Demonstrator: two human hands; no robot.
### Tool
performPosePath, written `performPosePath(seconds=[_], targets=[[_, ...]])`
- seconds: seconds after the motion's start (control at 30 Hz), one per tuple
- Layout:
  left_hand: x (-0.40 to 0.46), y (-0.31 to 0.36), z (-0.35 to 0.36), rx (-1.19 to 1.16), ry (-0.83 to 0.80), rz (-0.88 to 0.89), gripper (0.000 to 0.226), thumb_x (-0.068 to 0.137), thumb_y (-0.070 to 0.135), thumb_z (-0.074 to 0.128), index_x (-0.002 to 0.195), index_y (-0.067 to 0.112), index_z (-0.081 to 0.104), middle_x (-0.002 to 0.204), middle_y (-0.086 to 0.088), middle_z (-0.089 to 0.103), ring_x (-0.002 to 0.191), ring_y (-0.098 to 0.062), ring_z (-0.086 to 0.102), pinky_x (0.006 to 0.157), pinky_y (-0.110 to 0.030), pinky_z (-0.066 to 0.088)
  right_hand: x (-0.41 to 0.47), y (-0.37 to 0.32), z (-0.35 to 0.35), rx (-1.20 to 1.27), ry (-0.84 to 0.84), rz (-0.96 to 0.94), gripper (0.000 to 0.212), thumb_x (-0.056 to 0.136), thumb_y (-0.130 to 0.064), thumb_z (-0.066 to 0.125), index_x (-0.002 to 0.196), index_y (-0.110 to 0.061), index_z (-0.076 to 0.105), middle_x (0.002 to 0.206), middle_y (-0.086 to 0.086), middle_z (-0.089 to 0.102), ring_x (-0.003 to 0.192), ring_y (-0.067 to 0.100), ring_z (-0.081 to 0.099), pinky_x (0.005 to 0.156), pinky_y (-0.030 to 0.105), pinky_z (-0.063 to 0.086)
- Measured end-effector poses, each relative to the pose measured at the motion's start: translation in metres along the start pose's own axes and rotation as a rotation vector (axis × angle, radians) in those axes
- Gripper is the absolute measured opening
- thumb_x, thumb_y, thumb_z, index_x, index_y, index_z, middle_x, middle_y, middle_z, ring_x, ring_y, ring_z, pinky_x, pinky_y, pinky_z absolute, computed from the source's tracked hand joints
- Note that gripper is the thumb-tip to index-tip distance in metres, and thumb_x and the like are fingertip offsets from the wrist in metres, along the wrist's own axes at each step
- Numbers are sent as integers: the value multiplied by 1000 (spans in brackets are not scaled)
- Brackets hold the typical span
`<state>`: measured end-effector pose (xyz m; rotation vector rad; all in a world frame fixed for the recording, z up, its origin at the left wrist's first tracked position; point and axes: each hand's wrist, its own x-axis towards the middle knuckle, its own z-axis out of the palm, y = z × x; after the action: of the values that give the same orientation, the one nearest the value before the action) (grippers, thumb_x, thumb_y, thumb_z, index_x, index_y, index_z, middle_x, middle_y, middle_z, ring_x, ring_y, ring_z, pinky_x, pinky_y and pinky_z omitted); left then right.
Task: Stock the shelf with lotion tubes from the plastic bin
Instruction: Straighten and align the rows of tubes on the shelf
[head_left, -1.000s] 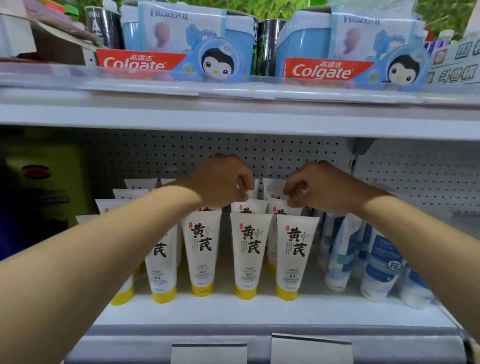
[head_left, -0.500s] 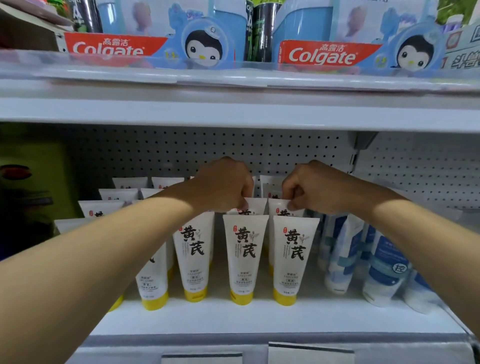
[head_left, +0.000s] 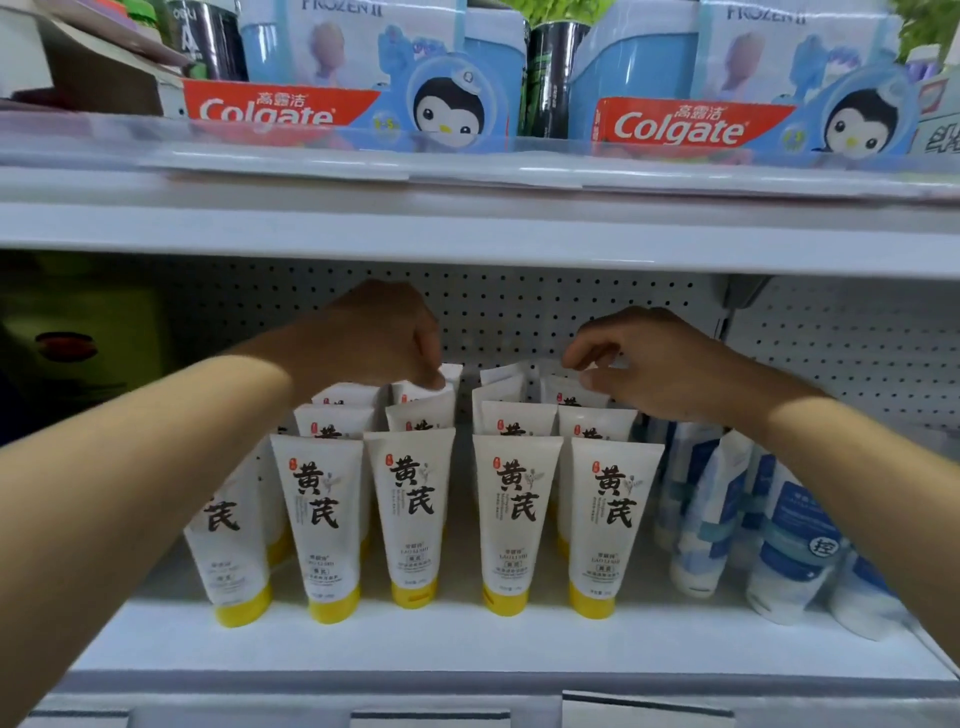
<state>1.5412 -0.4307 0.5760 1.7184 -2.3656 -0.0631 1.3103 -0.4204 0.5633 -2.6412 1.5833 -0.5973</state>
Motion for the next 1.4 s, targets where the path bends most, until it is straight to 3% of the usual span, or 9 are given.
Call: performPosePath(seconds=[0.13, 0.23, 0.33, 0.53, 0.67, 0.77, 0.97, 1.23, 1.4], targets=[[-2, -11, 16, 128, -174, -26, 27, 81, 34, 67, 102, 16, 68, 96, 4, 66, 93, -14, 60, 84, -24, 44, 11, -5, 8, -32, -5, -27, 21, 92, -13, 55, 108, -17, 67, 108, -7, 63, 93, 3, 52, 76, 10, 36], [-2, -13, 20, 134, -168, 4, 10, 81, 31, 69, 86, 23, 66, 91, 5, 65, 90, -15, 60, 81, -23, 45, 20, -9, 12, -29, 5, -53, 21, 90, -9, 56, 106, -16, 68, 109, -3, 65, 93, 5, 54, 82, 15, 39], [-4, -14, 19, 113, -167, 49, 14, 80, 29, 70, 73, 31, 58, 89, 9, 65, 88, -11, 61, 82, -23, 47, 32, -14, 13, -42, -14, -58, 20, 89, -8, 57, 103, -16, 69, 105, -5, 66, 91, 6, 56, 78, 12, 41], [-2, -18, 21, 29, -130, 72, 12, 81, 25, 70, 92, 24, 70, 92, 11, 65, 91, -9, 61, 82, -20, 45, 48, -23, 21, -74, -116, -93, 21, 85, -12, 64, 104, -18, 69, 100, -11, 59, 89, 2, 49, 70, 9, 34], [2, -24, 2, -149, 5, 43, 11, 82, 18, 68, 78, 28, 70, 76, 19, 64, 81, -2, 61, 79, -16, 45, 58, -24, 26, -69, -147, -97, 21, 84, -12, 66, 104, -19, 69, 97, -14, 57, 76, -7, 46, 64, 2, 29], [8, -29, -1, -193, 82, 29, 12, 81, 14, 69, 86, 25, 70, 73, 22, 57, 70, 6, 53, 66, -6, 38, 63, -24, 33, -89, -177, -90, 17, 84, -15, 67, 100, -19, 71, 87, -16, 57, 70, -9, 46, 60, 5, 30], [19, -33, 10, -166, 52, 8, 19, 79, 11, 71, 97, 19, 70, 92, 9, 61, 88, -6, 57, 85, -17, 41, 66, -20, 39, -136, -188, -27, 12, 84, -20, 67, 95, -15, 70, 77, -14, 54, 67, -3, 48, 58, 11, 33], [31, -29, 21, 1, -37, 39, 14, 82, 20, 69, 95, 17, 70, 94, 8, 60, 86, -7, 54, 80, -20, 41, 63, -21, 37, -92, -181, 0, 15, 85, -20, 66, 100, -16, 70, 95, -6, 63, 88, 9, 58, 70, 15, 40], [32, -28, 24, -10, -31, 20, 6, 81, 20, 70, 87, 20, 69, 91, 9, 60, 89, -11, 60, 80, -21, 44, 54, -4, 12, -83, -43, 137, 21, 89, -9, 57, 105, -15, 69, 113, -4, 62, 95, 7, 52, 82, 13, 36]])
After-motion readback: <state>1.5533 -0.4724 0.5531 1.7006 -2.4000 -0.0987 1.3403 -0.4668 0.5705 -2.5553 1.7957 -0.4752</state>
